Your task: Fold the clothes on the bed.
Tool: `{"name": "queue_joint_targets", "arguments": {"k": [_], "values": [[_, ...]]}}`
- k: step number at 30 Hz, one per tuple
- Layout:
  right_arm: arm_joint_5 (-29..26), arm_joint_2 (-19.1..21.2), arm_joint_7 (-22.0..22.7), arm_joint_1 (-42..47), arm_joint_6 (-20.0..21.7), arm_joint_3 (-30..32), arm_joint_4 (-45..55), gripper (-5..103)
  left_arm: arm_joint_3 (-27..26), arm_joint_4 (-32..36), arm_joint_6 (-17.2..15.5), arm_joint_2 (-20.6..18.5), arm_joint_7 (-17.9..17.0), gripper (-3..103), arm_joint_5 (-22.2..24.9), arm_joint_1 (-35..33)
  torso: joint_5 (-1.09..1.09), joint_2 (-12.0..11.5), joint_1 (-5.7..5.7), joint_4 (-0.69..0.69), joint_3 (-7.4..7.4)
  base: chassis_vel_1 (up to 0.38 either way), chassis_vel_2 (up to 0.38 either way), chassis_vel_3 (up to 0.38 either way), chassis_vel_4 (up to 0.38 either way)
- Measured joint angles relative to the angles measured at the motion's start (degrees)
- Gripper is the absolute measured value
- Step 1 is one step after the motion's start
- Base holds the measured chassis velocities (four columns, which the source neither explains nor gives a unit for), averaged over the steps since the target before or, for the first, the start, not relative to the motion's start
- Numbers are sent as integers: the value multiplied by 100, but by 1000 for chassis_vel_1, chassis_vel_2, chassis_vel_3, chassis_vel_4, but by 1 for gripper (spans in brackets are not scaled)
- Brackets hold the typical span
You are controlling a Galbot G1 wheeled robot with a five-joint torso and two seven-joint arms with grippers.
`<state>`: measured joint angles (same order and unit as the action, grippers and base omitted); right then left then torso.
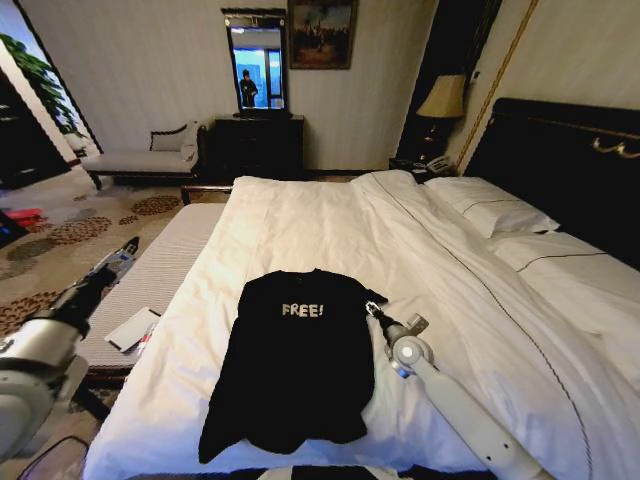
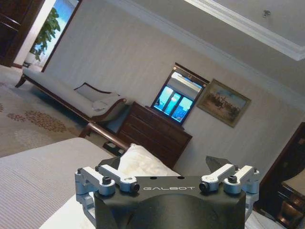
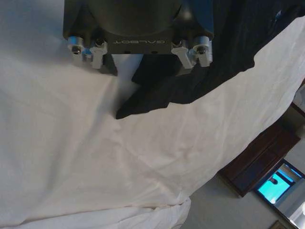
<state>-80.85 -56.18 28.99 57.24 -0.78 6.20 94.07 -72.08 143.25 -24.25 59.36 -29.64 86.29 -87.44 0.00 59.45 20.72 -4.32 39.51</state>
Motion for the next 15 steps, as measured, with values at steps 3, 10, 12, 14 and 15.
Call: {"name": "queue_joint_targets", "arguments": {"k": [3,10,12,14,15], "values": [[3,4,-77,-16,-36,13,-66,62,9,0,0,39,-2,100,-72,-52,0,0,0,0,0,0,0,0,0],[62,-46,-153,-37,-97,9,-137,30,45,-1,1,46,-1,100,-136,-76,0,0,0,0,0,0,0,0,0],[80,-57,-161,-30,-105,9,-137,30,60,-1,2,49,-1,100,-148,-77,0,0,0,0,0,0,0,0,0],[92,-62,-163,-22,-107,7,-138,19,71,-1,3,53,-2,100,-157,-77,0,0,0,0,0,0,0,0,0],[109,-68,-169,-19,-117,6,-145,19,86,-1,5,57,-2,100,-168,-77,0,0,0,0,0,0,0,0,0]]}}
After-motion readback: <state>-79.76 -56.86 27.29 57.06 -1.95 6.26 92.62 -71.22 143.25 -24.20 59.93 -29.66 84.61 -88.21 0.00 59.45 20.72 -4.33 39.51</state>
